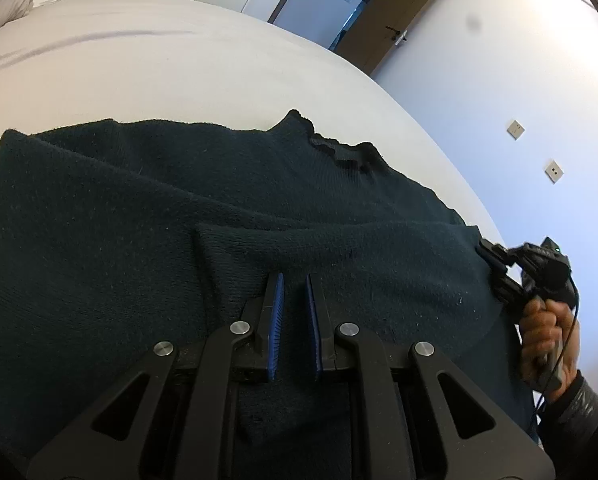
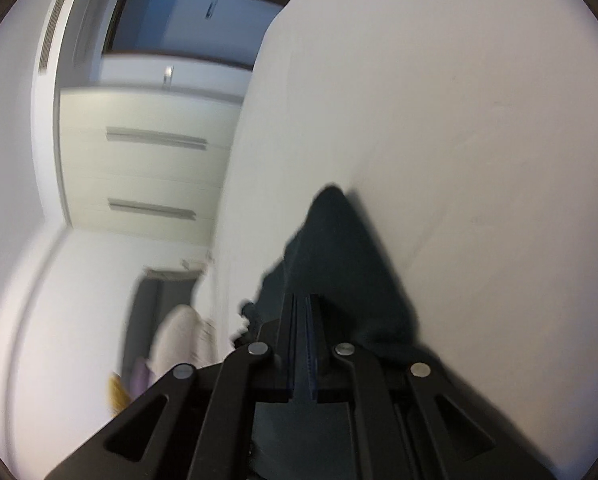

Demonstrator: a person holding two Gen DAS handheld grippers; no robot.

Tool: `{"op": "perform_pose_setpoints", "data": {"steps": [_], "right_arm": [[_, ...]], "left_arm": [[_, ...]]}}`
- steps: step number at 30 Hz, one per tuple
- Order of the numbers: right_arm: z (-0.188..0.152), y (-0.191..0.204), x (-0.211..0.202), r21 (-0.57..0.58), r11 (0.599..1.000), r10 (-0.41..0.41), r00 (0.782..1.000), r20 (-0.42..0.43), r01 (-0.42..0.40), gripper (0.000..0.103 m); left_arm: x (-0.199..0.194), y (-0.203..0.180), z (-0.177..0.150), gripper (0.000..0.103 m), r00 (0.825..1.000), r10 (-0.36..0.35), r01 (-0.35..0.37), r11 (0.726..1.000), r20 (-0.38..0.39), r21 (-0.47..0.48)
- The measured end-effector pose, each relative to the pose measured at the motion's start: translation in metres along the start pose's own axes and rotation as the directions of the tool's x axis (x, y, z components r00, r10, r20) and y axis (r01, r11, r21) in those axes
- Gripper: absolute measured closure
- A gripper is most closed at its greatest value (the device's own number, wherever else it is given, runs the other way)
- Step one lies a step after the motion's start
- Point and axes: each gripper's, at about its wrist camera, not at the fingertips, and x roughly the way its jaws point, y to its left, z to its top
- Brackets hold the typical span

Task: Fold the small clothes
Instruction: 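Fold the opposite side edge inward with the right tool, then open the left tool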

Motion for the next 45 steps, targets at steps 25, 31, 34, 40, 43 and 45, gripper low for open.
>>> {"op": "perform_pose_setpoints", "data": {"steps": [25, 31, 34, 40, 43, 45], "right_arm": [[-0.176, 0.017, -0.081, -0.244, 0.968, -0.087, 0.988, -0.131, 0.053, 0.039], [-0.195, 0.007, -0.125, -0.242, 0.969, -0.089, 0.986, -0.143, 0.053, 0.038], [-0.217, 0.025, -0.148, -0.296, 0.955, -0.064, 0.987, -0.146, 0.018, 0.031], [-0.259, 0.029, -0.153, -0.310, 0.950, -0.012, 0.982, -0.187, -0.047, 0.019], [-0.272, 0.014, -0.155, -0.324, 0.946, -0.042, 0.982, -0.185, -0.020, 0.028], [-0.278, 0.010, -0.162, -0.344, 0.939, -0.066, 0.980, -0.186, -0.002, 0.032]], "left_arm": [[-0.109, 0.071, -0.048, 0.091, 0.994, 0.110, -0.107, 0.968, -0.002, -0.227], [-0.150, 0.049, -0.071, 0.091, 0.971, 0.237, -0.236, 0.962, -0.007, -0.139], [-0.185, 0.005, -0.098, 0.090, 0.960, 0.271, -0.270, 0.962, 0.064, -0.026], [-0.213, -0.081, -0.179, 0.004, 0.953, 0.248, -0.289, 0.918, 0.174, 0.273], [-0.207, -0.092, -0.216, 0.003, 0.959, 0.259, -0.282, 0.897, 0.112, 0.340], [-0.207, -0.086, -0.231, 0.004, 0.958, 0.275, -0.286, 0.904, 0.080, 0.318]]}}
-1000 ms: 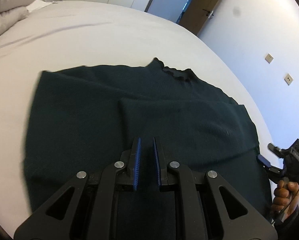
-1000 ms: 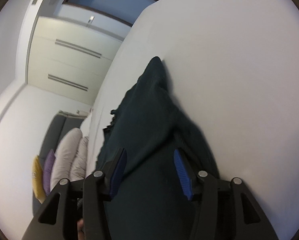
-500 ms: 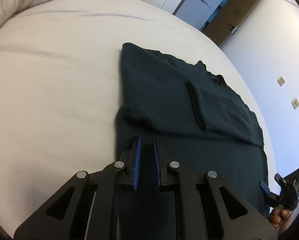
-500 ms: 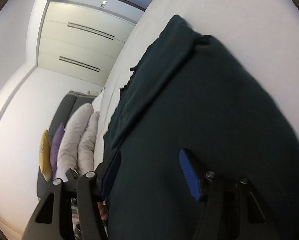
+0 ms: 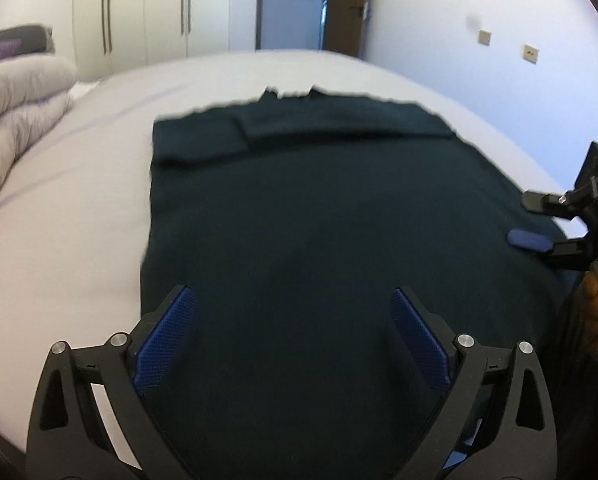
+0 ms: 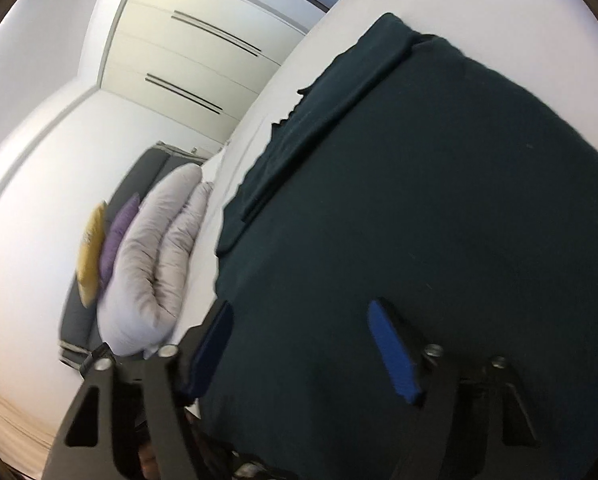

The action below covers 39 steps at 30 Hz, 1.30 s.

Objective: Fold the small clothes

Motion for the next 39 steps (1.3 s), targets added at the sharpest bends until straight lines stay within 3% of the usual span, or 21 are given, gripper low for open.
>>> {"op": "perform_pose_setpoints", "data": {"steps": [3, 6, 9, 11, 14, 17, 19, 21, 24, 25, 27, 31, 39], "right_arm": [[-0.010, -0.009, -0.014, 0.063, 0.998, 0.016, 1.000, -0.005, -0.016, 0.032], [-0.025, -0.019, -0.034, 0.123, 0.992, 0.010, 1.000, 0.001, -0.010, 0.032], [-0.043, -0.023, -0.060, 0.167, 0.986, -0.021, 1.000, 0.007, 0.019, 0.030], [-0.055, -0.027, -0.078, 0.201, 0.980, -0.011, 1.000, 0.019, 0.007, 0.027], [-0.068, -0.035, -0.098, 0.276, 0.961, 0.014, 0.999, 0.031, -0.022, 0.027], [-0.074, -0.043, -0.108, 0.346, 0.936, 0.039, 0.998, 0.059, -0.057, 0.027], [-0.075, -0.040, -0.103, 0.350, 0.935, 0.038, 0.998, 0.059, -0.056, 0.027], [-0.077, -0.035, -0.097, 0.329, 0.943, 0.037, 0.998, 0.044, -0.049, 0.027], [-0.084, -0.043, -0.084, 0.385, 0.919, 0.080, 0.997, 0.019, -0.081, 0.027], [-0.087, -0.048, -0.081, 0.410, 0.907, 0.092, 0.996, 0.016, -0.090, 0.027], [-0.092, -0.053, -0.079, 0.434, 0.897, 0.086, 0.996, 0.010, -0.082, 0.027], [-0.092, -0.056, -0.081, 0.446, 0.891, 0.079, 0.996, 0.030, -0.084, 0.027], [-0.092, -0.058, -0.087, 0.450, 0.889, 0.066, 0.996, 0.064, -0.088, 0.027]], "left_arm": [[0.000, 0.002, -0.023, 0.004, 0.999, 0.007, -0.008, 1.000, -0.041, -0.024], [-0.018, -0.002, -0.044, 0.004, 0.999, 0.035, -0.035, 0.999, -0.032, 0.013], [-0.047, -0.012, -0.055, 0.004, 0.995, 0.094, -0.097, 0.990, 0.030, 0.106], [-0.067, -0.023, -0.063, 0.004, 0.984, 0.150, -0.168, 0.963, 0.098, 0.210], [-0.083, -0.047, -0.077, 0.003, 0.963, 0.202, -0.255, 0.894, 0.176, 0.367], [-0.088, -0.067, -0.094, 0.003, 0.957, 0.220, -0.287, 0.821, 0.190, 0.494], [-0.086, -0.079, -0.113, 0.003, 0.940, 0.268, -0.342, 0.733, 0.213, 0.587], [-0.076, -0.081, -0.119, 0.003, 0.923, 0.305, -0.383, 0.674, 0.234, 0.631], [-0.064, -0.080, -0.124, 0.003, 0.896, 0.363, -0.437, 0.616, 0.256, 0.656], [-0.061, -0.082, -0.128, 0.003, 0.878, 0.388, -0.468, 0.577, 0.280, 0.669], [-0.054, -0.082, -0.131, 0.003, 0.871, 0.390, -0.477, 0.533, 0.297, 0.699], [-0.040, -0.084, -0.148, 0.003, 0.845, 0.423, -0.500, 0.410, 0.327, 0.763], [-0.026, -0.080, -0.166, 0.003, 0.809, 0.443, -0.527, 0.256, 0.386, 0.811]]}}
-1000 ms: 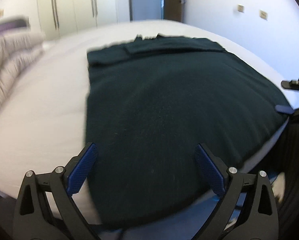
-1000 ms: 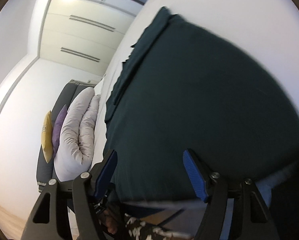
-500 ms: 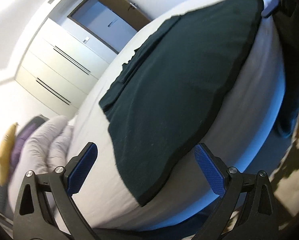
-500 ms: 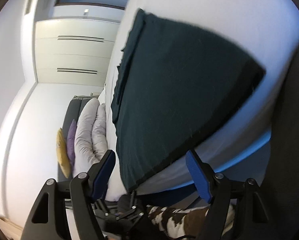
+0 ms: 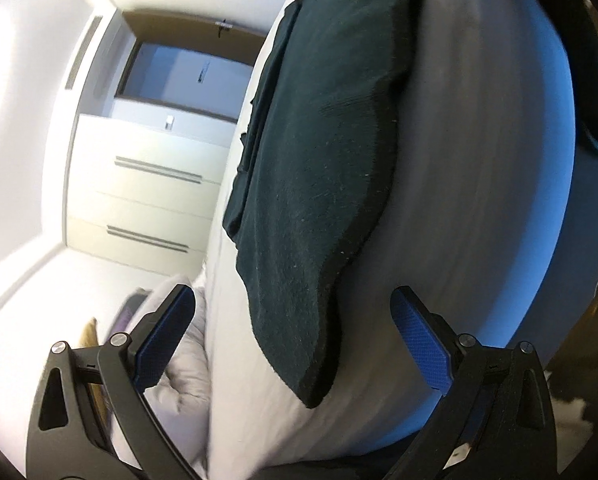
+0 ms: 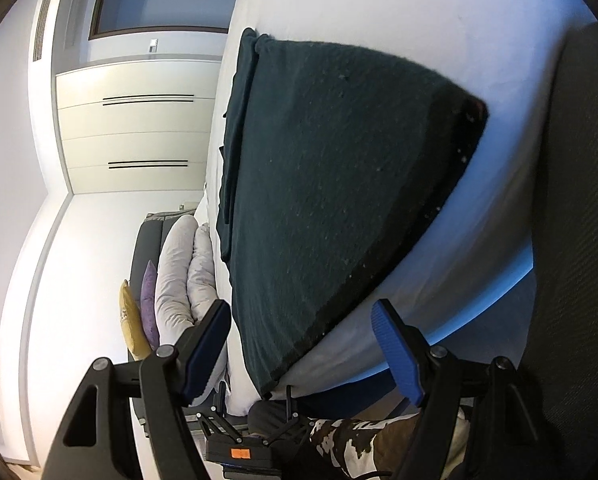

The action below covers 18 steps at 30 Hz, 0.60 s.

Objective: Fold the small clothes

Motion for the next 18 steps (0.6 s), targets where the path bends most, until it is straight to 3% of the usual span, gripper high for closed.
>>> {"op": "perform_pose_setpoints", "data": {"steps": [5, 6, 8, 11, 13, 18], "right_arm": [[0.000, 0.012, -0.001, -0.035, 0.999, 0.013, 1.000, 0.008, -0.013, 0.027], [0.000, 0.015, -0.001, -0.044, 0.999, 0.018, 1.000, 0.010, -0.018, 0.027], [0.000, 0.018, -0.001, -0.061, 0.998, 0.025, 1.000, 0.011, -0.024, 0.027], [0.000, 0.022, -0.002, -0.078, 0.997, 0.015, 1.000, 0.016, -0.014, 0.027], [0.001, 0.024, -0.004, -0.092, 0.996, 0.002, 1.000, 0.023, 0.000, 0.027], [0.000, 0.042, -0.013, -0.216, 0.970, -0.095, 0.993, 0.066, 0.108, 0.027]], "left_arm": [[0.002, 0.004, -0.003, 0.009, 0.999, -0.029, 0.029, 1.000, 0.019, 0.010], [0.002, 0.006, -0.004, 0.014, 0.998, -0.051, 0.051, 0.999, 0.020, 0.003], [0.004, 0.011, -0.005, 0.036, 0.998, -0.067, 0.067, 0.998, 0.020, -0.011], [0.006, 0.018, -0.007, 0.048, 0.995, -0.096, 0.097, 0.995, 0.018, -0.034], [0.004, 0.022, -0.008, 0.066, 0.996, -0.089, 0.090, 0.995, 0.018, -0.050], [0.007, 0.047, -0.010, 0.074, 0.997, -0.074, 0.075, 0.987, 0.016, -0.144]]}}
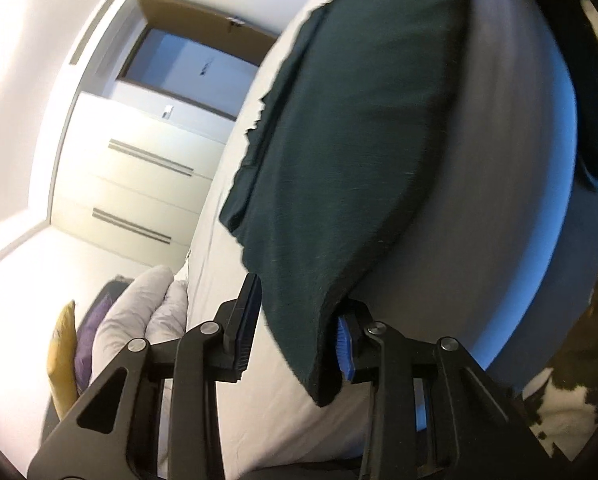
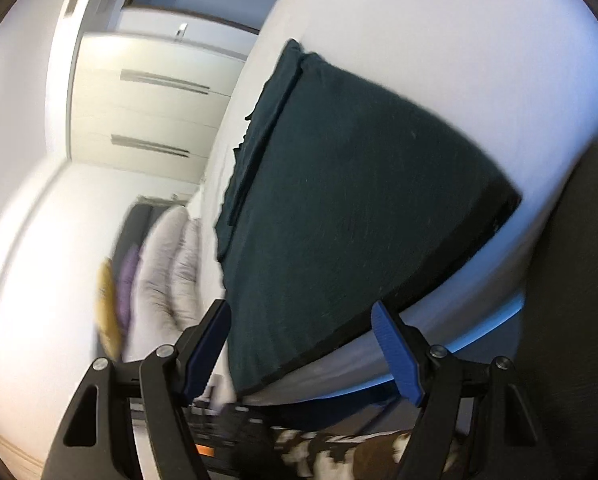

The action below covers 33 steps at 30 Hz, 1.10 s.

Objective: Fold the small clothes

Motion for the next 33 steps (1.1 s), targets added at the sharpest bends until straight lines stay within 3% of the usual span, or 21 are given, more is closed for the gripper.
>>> {"op": "perform_pose_setpoints", "data": {"steps": [3, 5, 7, 11, 12, 14, 17, 19, 20, 22, 24, 25, 30, 33], "right_arm": [[0.000, 0.026, -0.008, -0.194, 0.971, -0.135, 0.990, 0.046, 0.141, 0.027], [-0.007, 0.051, -0.011, -0.380, 0.881, -0.258, 0.960, 0.109, 0.280, 0.027], [-0.020, 0.071, -0.010, -0.553, 0.727, -0.369, 0.911, 0.187, 0.408, 0.027], [-0.044, 0.083, -0.004, -0.727, 0.460, -0.477, 0.832, 0.281, 0.510, 0.027], [-0.053, 0.083, 0.000, -0.762, 0.367, -0.506, 0.801, 0.318, 0.534, 0.027], [-0.064, 0.075, 0.008, -0.792, 0.261, -0.535, 0.765, 0.357, 0.552, 0.029], [-0.075, 0.067, 0.017, -0.795, 0.160, -0.565, 0.714, 0.413, 0.586, 0.031], [-0.082, 0.067, 0.025, -0.794, 0.084, -0.566, 0.685, 0.459, 0.601, 0.031], [-0.085, 0.067, 0.029, -0.792, 0.034, -0.566, 0.665, 0.487, 0.610, 0.031], [-0.092, 0.064, 0.041, -0.782, -0.104, -0.559, 0.614, 0.557, 0.615, 0.031], [-0.098, 0.063, 0.049, -0.783, -0.178, -0.543, 0.604, 0.583, 0.596, 0.031], [-0.101, 0.063, 0.051, -0.788, -0.199, -0.530, 0.612, 0.587, 0.583, 0.031], [-0.118, 0.064, 0.064, -0.815, -0.242, -0.495, 0.655, 0.571, 0.527, 0.031], [-0.124, 0.063, 0.078, -0.794, -0.310, -0.478, 0.636, 0.605, 0.522, 0.031]], "left_arm": [[-0.010, 0.015, 0.004, 0.082, 1.000, -0.030, 0.030, 0.996, -0.004, -0.088], [-0.007, 0.024, 0.005, 0.087, 0.999, -0.050, 0.048, 0.991, -0.008, -0.125], [-0.004, 0.032, 0.006, 0.090, 0.997, -0.076, 0.073, 0.985, -0.013, -0.155], [-0.001, 0.052, 0.006, 0.094, 0.988, -0.152, 0.144, 0.954, -0.012, -0.262], [0.001, 0.057, 0.006, 0.095, 0.985, -0.171, 0.161, 0.942, -0.009, -0.293], [0.003, 0.073, 0.008, 0.096, 0.981, -0.194, 0.182, 0.917, 0.000, -0.355], [0.001, 0.087, 0.013, 0.096, 0.979, -0.202, 0.192, 0.901, 0.016, -0.390], [0.001, 0.104, 0.018, 0.096, 0.975, -0.218, 0.212, 0.874, 0.037, -0.438], [0.000, 0.109, 0.019, 0.096, 0.974, -0.224, 0.219, 0.861, 0.044, -0.459], [-0.001, 0.124, 0.022, 0.096, 0.973, -0.225, 0.223, 0.839, 0.056, -0.496], [0.001, 0.141, 0.026, 0.096, 0.973, -0.224, 0.223, 0.828, 0.063, -0.514], [0.001, 0.148, 0.028, 0.096, 0.972, -0.223, 0.225, 0.821, 0.069, -0.525], [-0.003, 0.168, 0.037, 0.096, 0.971, -0.220, 0.234, 0.806, 0.091, -0.544], [-0.003, 0.173, 0.040, 0.096, 0.970, -0.224, 0.240, 0.803, 0.097, -0.546]]}}
